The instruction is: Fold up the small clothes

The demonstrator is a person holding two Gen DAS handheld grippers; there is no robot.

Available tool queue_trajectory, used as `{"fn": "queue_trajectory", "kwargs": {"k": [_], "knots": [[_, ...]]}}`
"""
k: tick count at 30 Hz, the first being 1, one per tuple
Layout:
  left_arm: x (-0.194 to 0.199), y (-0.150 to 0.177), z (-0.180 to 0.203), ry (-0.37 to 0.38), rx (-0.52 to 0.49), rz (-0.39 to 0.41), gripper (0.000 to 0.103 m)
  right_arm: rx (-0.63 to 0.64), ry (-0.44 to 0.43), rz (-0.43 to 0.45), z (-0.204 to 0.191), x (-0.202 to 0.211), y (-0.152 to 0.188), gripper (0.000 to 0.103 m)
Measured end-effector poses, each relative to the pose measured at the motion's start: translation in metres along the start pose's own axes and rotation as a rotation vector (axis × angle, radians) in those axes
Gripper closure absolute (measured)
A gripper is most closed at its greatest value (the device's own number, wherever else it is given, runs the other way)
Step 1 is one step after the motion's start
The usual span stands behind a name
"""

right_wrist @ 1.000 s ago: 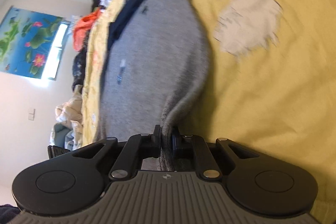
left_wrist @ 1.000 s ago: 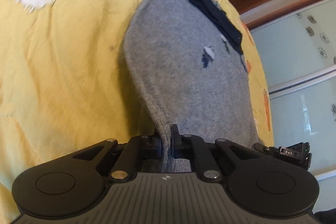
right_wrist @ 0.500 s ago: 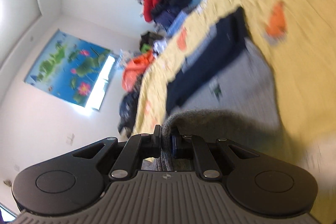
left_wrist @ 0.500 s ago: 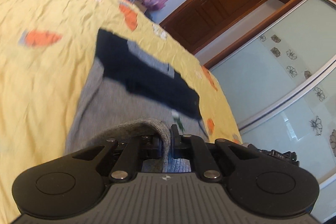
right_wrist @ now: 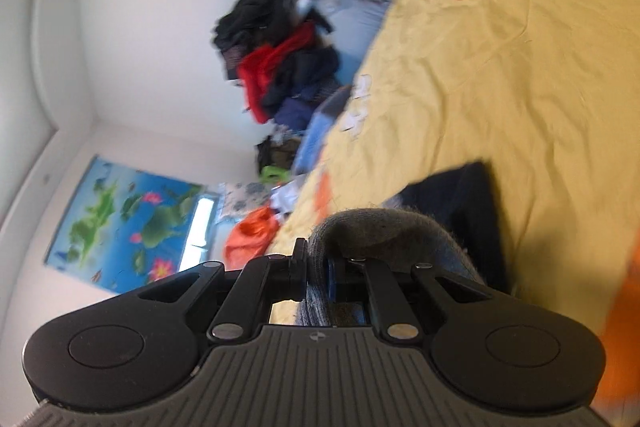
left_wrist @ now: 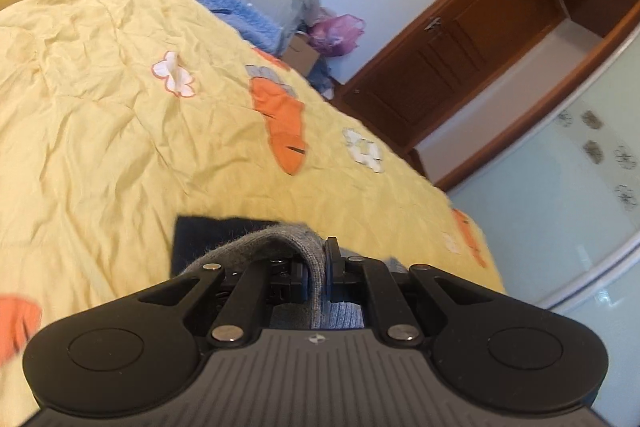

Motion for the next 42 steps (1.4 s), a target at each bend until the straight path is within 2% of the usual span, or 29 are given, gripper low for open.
{"fn": "queue_trajectory", "kwargs": {"k": [2, 4, 5, 6, 7, 8, 9, 10, 11, 12, 13, 14, 15, 19, 24, 27, 31, 33, 35, 37, 39, 42], "knots": [[-0.02, -0.002, -0.011, -0.028, 0.01, -0.009, 0.096, -0.011, 0.042, 0.012, 0.013, -0.02, -0.012, 0.085], [-0.036, -0.004, -0.023, -0.094, 0.008, 0.002, 0.096, -0.001, 0.087, 0.023, 0.024, -0.036, -0.017, 0.083], [-0.042, -0.003, -0.031, -0.128, 0.025, -0.003, 0.095, 0.01, 0.123, 0.034, 0.03, -0.042, -0.017, 0.078], [-0.048, 0.0, -0.038, -0.144, 0.05, -0.026, 0.09, 0.009, 0.165, 0.049, 0.035, -0.046, -0.016, 0.073], [-0.053, 0.004, -0.045, -0.146, 0.094, -0.062, 0.085, -0.005, 0.181, 0.057, 0.039, -0.048, -0.015, 0.059], [-0.053, 0.009, -0.051, -0.138, 0.147, -0.082, 0.072, -0.011, 0.15, 0.063, 0.039, -0.044, -0.011, 0.049], [-0.046, 0.014, -0.053, -0.122, 0.178, -0.062, 0.065, -0.013, 0.125, 0.08, 0.036, -0.037, -0.007, 0.042], [-0.034, 0.017, -0.05, -0.125, 0.174, -0.021, 0.062, 0.002, 0.11, 0.107, 0.03, -0.026, -0.003, 0.029], [-0.018, 0.02, -0.045, -0.156, 0.147, 0.014, 0.048, 0.035, 0.104, 0.133, 0.024, -0.014, 0.004, 0.019], [-0.001, 0.025, -0.04, -0.205, 0.116, 0.044, 0.022, 0.07, 0.109, 0.152, 0.019, 0.0, 0.011, 0.018], [0.017, 0.032, -0.034, -0.242, 0.094, 0.081, 0.013, 0.099, 0.114, 0.16, 0.016, 0.013, 0.02, 0.018], [0.037, 0.042, -0.028, -0.259, 0.076, 0.129, 0.01, 0.119, 0.119, 0.155, 0.016, 0.025, 0.029, 0.018], [0.052, 0.053, -0.024, -0.257, 0.068, 0.153, 0.01, 0.13, 0.135, 0.15, 0.017, 0.039, 0.038, 0.018], [0.093, 0.104, -0.013, -0.214, 0.142, 0.147, 0.01, 0.13, 0.216, 0.128, 0.041, 0.082, 0.078, 0.018], [0.098, 0.159, -0.012, -0.215, 0.212, 0.058, 0.01, 0.105, 0.25, 0.103, 0.064, 0.104, 0.119, 0.02], [0.102, 0.173, -0.004, -0.21, 0.198, 0.088, 0.008, 0.12, 0.248, 0.081, 0.062, 0.101, 0.134, 0.02], [0.093, 0.169, -0.001, -0.204, 0.202, 0.11, 0.007, 0.145, 0.239, 0.07, 0.054, 0.081, 0.141, 0.02], [0.087, 0.164, 0.001, -0.219, 0.204, 0.129, 0.007, 0.144, 0.242, 0.08, 0.051, 0.068, 0.14, 0.027], [0.08, 0.159, 0.002, -0.236, 0.198, 0.126, 0.008, 0.112, 0.249, 0.073, 0.055, 0.051, 0.136, 0.049], [0.076, 0.156, 0.003, -0.265, 0.177, 0.112, 0.021, 0.086, 0.243, 0.065, 0.06, 0.041, 0.136, 0.059], [0.072, 0.157, 0.003, -0.287, 0.16, 0.084, 0.058, 0.077, 0.232, 0.054, 0.063, 0.04, 0.14, 0.062], [0.072, 0.159, -0.005, -0.274, 0.191, 0.07, 0.074, 0.079, 0.233, 0.043, 0.066, 0.038, 0.144, 0.074]]}}
Point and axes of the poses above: each gripper's, at about its wrist camera, not at the fingertips, and x roughly against the way its jaws point, z to its right, y to its underside, the point moved 5 cm from there along -x, roughly the way its jaws point, and after that the axes turned 13 degrees about -x, right-handed, at the moved point
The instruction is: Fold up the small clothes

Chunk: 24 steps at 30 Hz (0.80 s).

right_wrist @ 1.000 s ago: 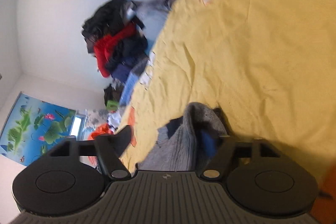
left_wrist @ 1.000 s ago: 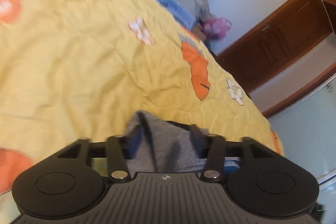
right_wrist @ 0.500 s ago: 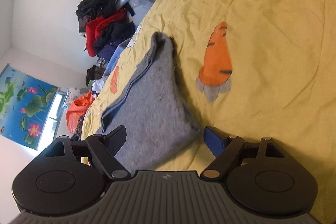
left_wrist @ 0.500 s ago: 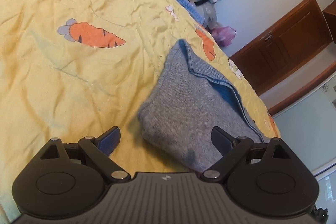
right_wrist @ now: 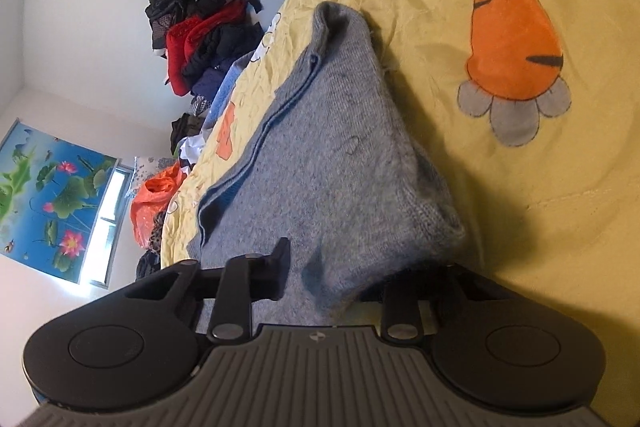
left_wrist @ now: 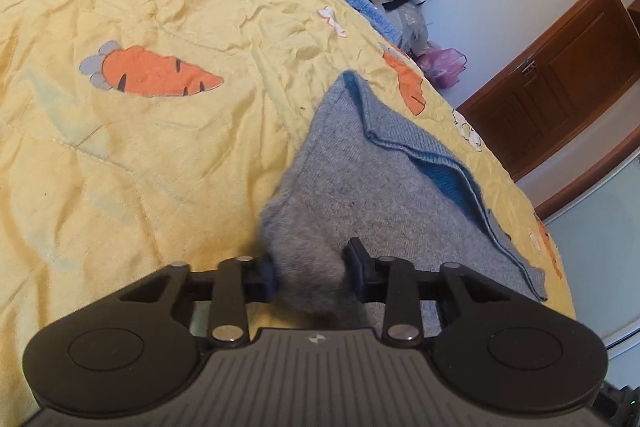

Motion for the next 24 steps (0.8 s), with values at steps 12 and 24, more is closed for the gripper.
{"fn": "queue_trajectory", "kwargs": {"k": [12, 24], "knots": [[0.039, -0.016, 0.024, 0.001, -0.103, 0.088, 0.094, 0.047, -0.105, -0.019, -0.025, 0.027, -0.002, 0.088], [0.106, 0.034, 0.01, 0.027, -0.1, 0.071, 0.094, 0.066, -0.087, -0.114, -0.001, 0.088, 0.035, 0.088]]}}
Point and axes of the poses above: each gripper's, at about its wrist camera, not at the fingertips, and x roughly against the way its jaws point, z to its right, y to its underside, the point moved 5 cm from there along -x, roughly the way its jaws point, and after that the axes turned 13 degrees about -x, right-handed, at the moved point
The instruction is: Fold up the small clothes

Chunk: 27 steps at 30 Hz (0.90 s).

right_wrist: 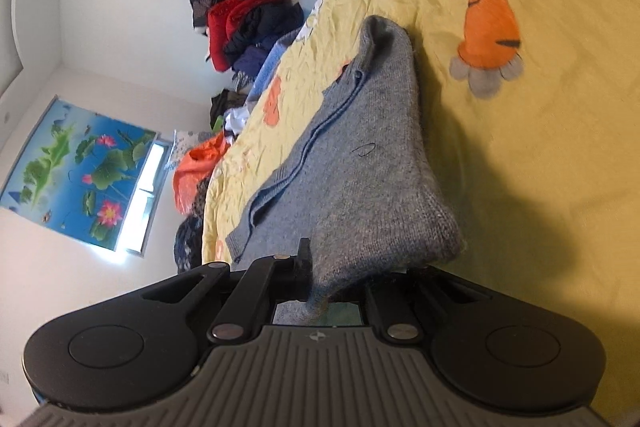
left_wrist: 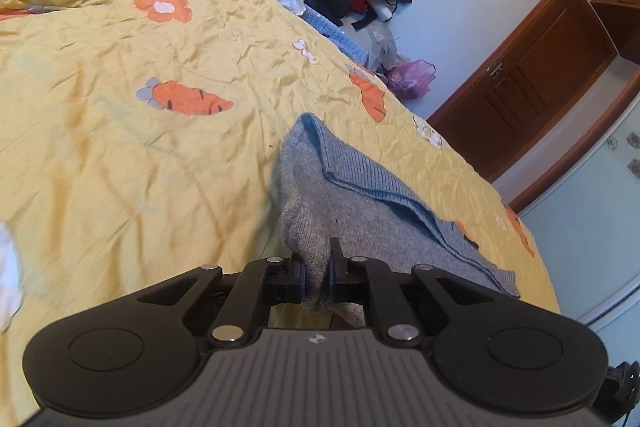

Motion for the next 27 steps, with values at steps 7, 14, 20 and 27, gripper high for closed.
{"fn": "queue_trajectory", "kwargs": {"k": [7, 14, 20, 27], "knots": [[0.033, 0.047, -0.021, -0.024, 0.035, -0.091, 0.094, -0.01, 0.06, -0.046, 0.018, 0.042, 0.041, 0.088], [0.043, 0.054, -0.029, 0.051, 0.048, -0.178, 0.089, -0.062, 0.135, 0.027, 0.039, 0.065, 0.04, 0.068], [0.071, 0.008, -0.014, 0.198, 0.017, -0.068, 0.088, -0.049, 0.037, 0.209, 0.009, 0.097, -0.021, 0.048], [0.008, -0.028, -0.005, 0.197, 0.104, -0.033, 0.033, -0.043, 0.024, 0.133, -0.01, 0.03, -0.055, 0.045]]}}
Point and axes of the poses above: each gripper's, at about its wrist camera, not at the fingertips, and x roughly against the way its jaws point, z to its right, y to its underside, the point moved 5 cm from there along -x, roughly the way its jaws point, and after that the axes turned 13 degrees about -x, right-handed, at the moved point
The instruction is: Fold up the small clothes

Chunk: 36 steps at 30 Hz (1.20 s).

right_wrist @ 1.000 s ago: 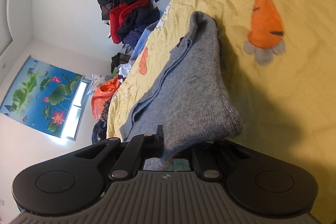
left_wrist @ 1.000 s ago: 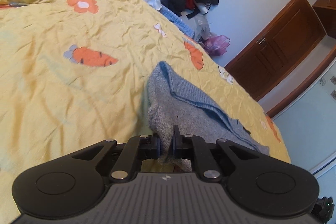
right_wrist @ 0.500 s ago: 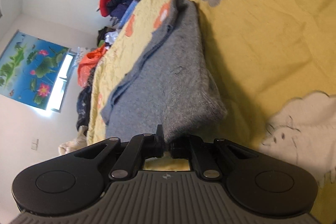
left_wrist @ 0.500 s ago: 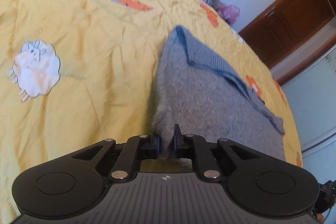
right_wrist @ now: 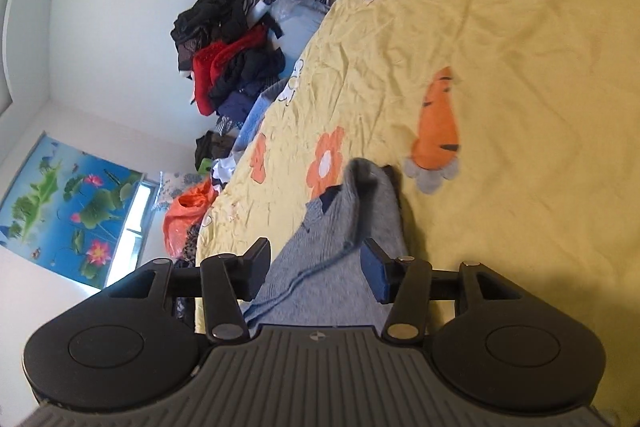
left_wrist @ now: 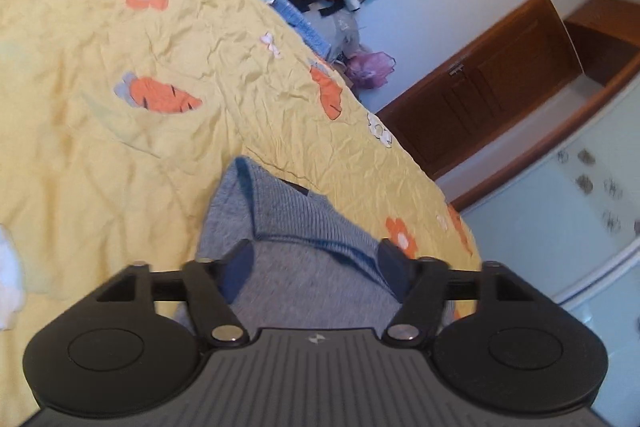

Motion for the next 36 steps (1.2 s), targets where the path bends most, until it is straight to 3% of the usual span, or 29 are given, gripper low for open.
{"fn": "queue_trajectory", "kwargs": {"k": [5, 9, 10, 11, 12, 14, 15, 17, 20, 22, 25, 27, 29, 32, 36], "knots": [[-0.072, -0.002, -0.022, -0.035, 0.122, -0.115, 0.033, 0.007, 0.091, -0.037, 0.003, -0.051, -0.006, 0.045], [-0.092, -0.01, -0.027, -0.058, 0.128, -0.113, 0.036, 0.043, 0.105, -0.065, -0.002, -0.068, -0.004, 0.045], [-0.093, -0.014, -0.027, -0.065, 0.128, -0.099, 0.043, 0.044, 0.099, -0.065, -0.004, -0.07, -0.004, 0.046], [-0.096, -0.017, -0.026, -0.064, 0.12, -0.095, 0.067, 0.047, 0.096, -0.068, -0.005, -0.071, -0.006, 0.05], [-0.1, -0.02, -0.025, -0.06, 0.108, -0.105, 0.084, 0.054, 0.1, -0.076, -0.005, -0.075, -0.006, 0.056], [-0.109, -0.026, -0.024, -0.064, 0.089, -0.117, 0.094, 0.052, 0.11, -0.096, -0.005, -0.081, -0.011, 0.08], [-0.112, -0.029, -0.024, -0.074, 0.079, -0.114, 0.097, 0.043, 0.106, -0.102, -0.005, -0.085, -0.013, 0.086], [-0.117, -0.036, -0.026, -0.091, 0.087, -0.095, 0.097, 0.0, 0.084, -0.081, -0.003, -0.088, -0.021, 0.087], [-0.117, -0.046, -0.043, -0.084, 0.213, -0.014, 0.097, -0.139, 0.004, 0.005, 0.005, -0.083, -0.037, 0.086], [-0.113, -0.047, -0.06, -0.087, 0.338, 0.036, 0.097, -0.234, -0.028, 0.081, 0.014, -0.076, -0.046, 0.077], [-0.098, -0.045, -0.063, -0.047, 0.36, 0.093, 0.087, -0.269, -0.082, 0.085, 0.015, -0.068, -0.046, 0.037], [-0.093, -0.044, -0.052, -0.074, 0.265, 0.081, 0.058, -0.201, -0.074, 0.07, 0.006, -0.065, -0.039, 0.032], [-0.096, -0.044, -0.033, -0.113, 0.135, 0.063, 0.036, -0.109, -0.053, 0.058, -0.008, -0.067, -0.029, 0.032], [-0.112, -0.043, -0.002, -0.127, -0.034, 0.038, 0.036, 0.036, 0.005, 0.044, -0.029, -0.081, -0.014, 0.032], [-0.15, -0.035, 0.029, -0.232, -0.282, -0.015, 0.036, 0.321, 0.157, 0.083, -0.051, -0.104, 0.008, 0.032]]}}
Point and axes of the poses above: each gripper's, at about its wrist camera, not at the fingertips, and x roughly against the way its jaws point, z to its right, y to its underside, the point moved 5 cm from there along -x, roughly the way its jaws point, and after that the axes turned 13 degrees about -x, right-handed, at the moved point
